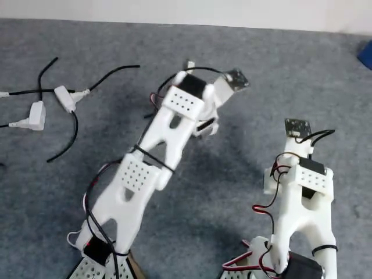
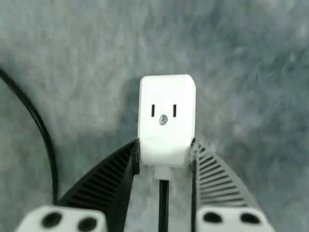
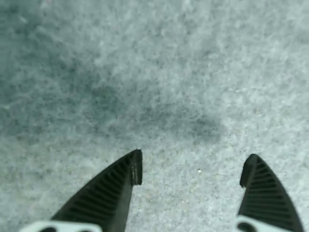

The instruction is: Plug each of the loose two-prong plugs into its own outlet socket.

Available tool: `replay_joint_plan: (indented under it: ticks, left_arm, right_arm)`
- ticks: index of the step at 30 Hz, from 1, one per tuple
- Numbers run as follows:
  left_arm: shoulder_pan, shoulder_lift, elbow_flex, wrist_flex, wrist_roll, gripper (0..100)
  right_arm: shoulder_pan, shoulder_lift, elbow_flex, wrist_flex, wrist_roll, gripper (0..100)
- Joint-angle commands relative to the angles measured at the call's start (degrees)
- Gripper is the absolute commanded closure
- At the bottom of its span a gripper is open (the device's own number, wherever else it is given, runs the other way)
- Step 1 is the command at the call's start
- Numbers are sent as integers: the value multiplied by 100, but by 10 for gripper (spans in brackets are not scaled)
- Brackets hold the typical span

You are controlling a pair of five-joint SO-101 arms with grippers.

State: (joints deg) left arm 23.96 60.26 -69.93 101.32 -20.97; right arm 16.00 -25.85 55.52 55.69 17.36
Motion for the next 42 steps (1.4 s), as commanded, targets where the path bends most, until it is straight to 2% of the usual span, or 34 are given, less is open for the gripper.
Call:
replay_joint_plan:
  ticks: [1,8,11,15,19,24,29,32,35,38,42]
  left_arm:
    - [31,-1191,1938,114,35,994]
    - [277,-3697,5402,105,-18,994]
    - [321,-4945,6633,88,-343,994]
    - [312,-6105,8233,-501,-651,994]
    - [251,-6299,9314,-1178,-914,994]
    - [-66,-6360,9297,-1266,-1284,994]
    - [-963,-6343,8145,-1257,-1591,992]
    - [-1631,-6281,7389,-1301,-1785,932]
    - [-2114,-6193,7160,-1538,-1996,861]
    - [-2308,-5851,7213,-2004,-2145,867]
    - [-2308,-5191,7187,-2171,-2145,867]
  right_arm:
    - [-22,-136,-31,57,97,677]
    - [-48,-127,-75,303,123,677]
    - [-57,-127,-75,321,123,677]
    - [-66,-127,-75,330,123,677]
    - [-66,-136,-75,330,132,677]
    - [-66,-136,-31,338,299,677]
    - [-57,-136,-22,338,334,677]
    - [-66,-145,-22,338,334,677]
    - [-66,-145,-22,338,325,677]
    - [-75,-145,-22,418,325,677]
    - [-312,-145,-13,541,325,677]
